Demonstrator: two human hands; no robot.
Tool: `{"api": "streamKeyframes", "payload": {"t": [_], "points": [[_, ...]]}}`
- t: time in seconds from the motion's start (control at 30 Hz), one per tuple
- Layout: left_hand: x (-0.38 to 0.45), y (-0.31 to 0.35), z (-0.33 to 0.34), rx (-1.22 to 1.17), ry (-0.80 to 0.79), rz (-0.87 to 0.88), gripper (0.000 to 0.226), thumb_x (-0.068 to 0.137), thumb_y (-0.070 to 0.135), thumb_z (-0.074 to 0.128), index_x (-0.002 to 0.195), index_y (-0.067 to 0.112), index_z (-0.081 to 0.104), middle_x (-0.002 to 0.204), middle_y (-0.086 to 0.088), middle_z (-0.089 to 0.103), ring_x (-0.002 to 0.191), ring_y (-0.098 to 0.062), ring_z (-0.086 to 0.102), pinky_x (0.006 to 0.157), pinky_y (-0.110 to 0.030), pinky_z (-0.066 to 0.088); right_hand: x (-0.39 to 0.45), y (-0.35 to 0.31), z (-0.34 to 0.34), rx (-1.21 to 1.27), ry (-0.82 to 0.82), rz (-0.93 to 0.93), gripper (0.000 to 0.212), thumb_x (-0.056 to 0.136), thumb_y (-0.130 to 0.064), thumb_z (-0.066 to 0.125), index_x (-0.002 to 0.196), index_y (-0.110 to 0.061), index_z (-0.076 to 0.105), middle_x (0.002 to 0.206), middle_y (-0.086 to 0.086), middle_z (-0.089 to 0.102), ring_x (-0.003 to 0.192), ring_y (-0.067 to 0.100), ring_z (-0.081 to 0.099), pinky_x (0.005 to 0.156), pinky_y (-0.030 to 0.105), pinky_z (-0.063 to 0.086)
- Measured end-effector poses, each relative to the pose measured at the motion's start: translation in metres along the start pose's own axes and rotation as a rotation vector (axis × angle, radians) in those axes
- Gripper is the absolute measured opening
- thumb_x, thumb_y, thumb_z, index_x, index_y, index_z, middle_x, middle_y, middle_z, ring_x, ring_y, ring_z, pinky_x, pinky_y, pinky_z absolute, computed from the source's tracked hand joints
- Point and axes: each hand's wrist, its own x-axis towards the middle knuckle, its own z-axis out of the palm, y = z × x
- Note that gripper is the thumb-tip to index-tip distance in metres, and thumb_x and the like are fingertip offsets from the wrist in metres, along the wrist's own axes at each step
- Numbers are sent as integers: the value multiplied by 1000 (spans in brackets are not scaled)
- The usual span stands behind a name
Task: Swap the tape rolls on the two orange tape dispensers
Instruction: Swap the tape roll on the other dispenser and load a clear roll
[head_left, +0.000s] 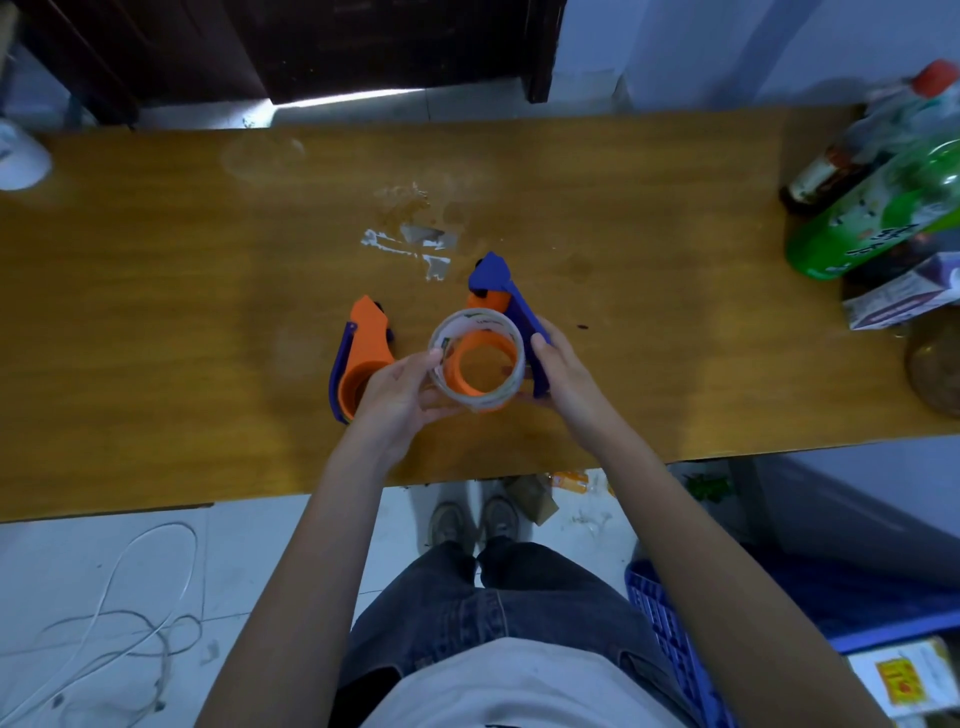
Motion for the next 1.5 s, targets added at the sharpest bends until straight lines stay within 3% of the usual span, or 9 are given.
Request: {"api": "streamKeyframes", "payload": {"t": [0.17,0.47,0.67,0.83,1.0,1.1,1.2,1.3,1.5], "points": [[1,2,-3,106,-88,26,34,87,28,61,114,7,61,91,-6,69,93,-26,68,84,-50,54,-7,-14,-6,-29,-39,-32,41,99,-39,34,139,-30,32,112,-10,54,93,4,60,70,25,57],[3,14,2,301,-139,19,21,86,27,63,105,19,65,90,-1,75,85,-19,73,72,-36,59,-13,-25,-16,-23,-90,-56,22,98,-39,35,118,-42,44,99,-14,60,88,1,62,63,18,54],[0,26,-1,395,-124,106,26,86,30,64,111,22,62,101,-6,72,82,-25,73,65,-36,61,-16,-22,-20,55,-120,-41,25,98,-34,39,123,-37,44,101,-13,62,84,1,67,77,33,58],[-6,33,7,521,-99,178,16,90,33,58,98,23,68,88,-1,71,65,-10,71,52,-28,58,-18,-13,-15,124,-161,27,29,95,-33,46,125,-35,44,114,-5,60,104,17,62,73,38,58],[-9,37,19,658,-60,226,20,89,43,56,81,30,68,71,7,69,60,-5,69,47,-27,57,-20,-1,2,199,-152,123,50,86,-33,62,130,-28,38,121,5,55,104,27,62,79,51,57],[-10,39,18,816,-111,208,35,89,53,49,85,24,68,66,1,68,64,-16,68,52,-35,59,-19,3,9,32,-59,174,42,84,-22,66,121,-20,45,116,10,60,95,26,66,72,42,61],[-14,37,19,909,-112,163,51,85,59,49,121,24,56,107,-2,67,93,-16,66,74,-42,59,-16,8,13,89,2,225,22,90,-19,57,111,-14,53,110,13,63,86,22,65,61,29,61],[-26,32,18,1104,-134,360,68,75,53,67,134,29,44,133,10,47,119,-7,46,96,-30,45,-14,11,11,233,-1,288,33,92,-21,55,122,-6,53,113,15,66,89,22,67,66,31,59],[-37,22,19,1234,-36,749,52,74,40,73,122,26,60,129,5,57,119,-12,47,94,-28,40,-16,11,10,307,-21,303,24,89,-12,58,113,-8,56,101,13,68,89,24,68,80,39,57]]}}
